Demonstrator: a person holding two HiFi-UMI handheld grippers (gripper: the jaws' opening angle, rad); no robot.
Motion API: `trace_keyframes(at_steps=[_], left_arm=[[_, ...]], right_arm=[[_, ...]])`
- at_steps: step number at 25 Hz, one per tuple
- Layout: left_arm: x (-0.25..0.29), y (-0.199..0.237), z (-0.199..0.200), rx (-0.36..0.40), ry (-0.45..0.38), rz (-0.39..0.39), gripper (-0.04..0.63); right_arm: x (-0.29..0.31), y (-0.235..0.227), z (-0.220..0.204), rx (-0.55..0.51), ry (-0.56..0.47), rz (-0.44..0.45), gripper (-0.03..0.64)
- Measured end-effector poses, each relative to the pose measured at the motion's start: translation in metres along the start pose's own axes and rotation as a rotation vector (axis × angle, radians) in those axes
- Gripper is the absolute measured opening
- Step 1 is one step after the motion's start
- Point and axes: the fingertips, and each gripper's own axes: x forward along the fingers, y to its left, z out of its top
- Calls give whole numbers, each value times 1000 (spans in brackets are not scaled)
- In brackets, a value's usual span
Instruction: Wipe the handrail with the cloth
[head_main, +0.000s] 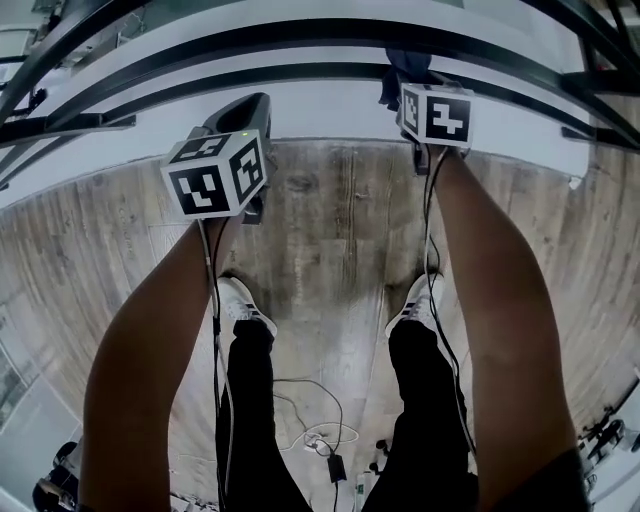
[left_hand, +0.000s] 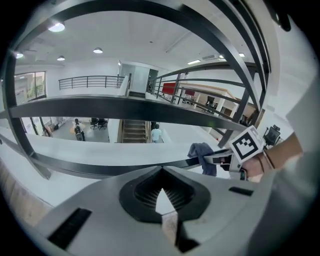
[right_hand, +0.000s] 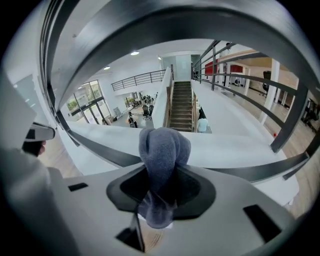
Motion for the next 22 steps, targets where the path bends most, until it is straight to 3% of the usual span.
trace_keyframes(at_steps=[11,16,22], left_arm=[[71,-122,-8,47,40,-44,-2],[99,-181,-12,115,72,-61,-2],[119,-246,5,108,55,-140,-2]], right_arm=[[-37,-156,-29,55,-33,-36,126],[-55,-238,-42,90,-21,-52,127],[-69,-330,-63,158,-48,-95,127]])
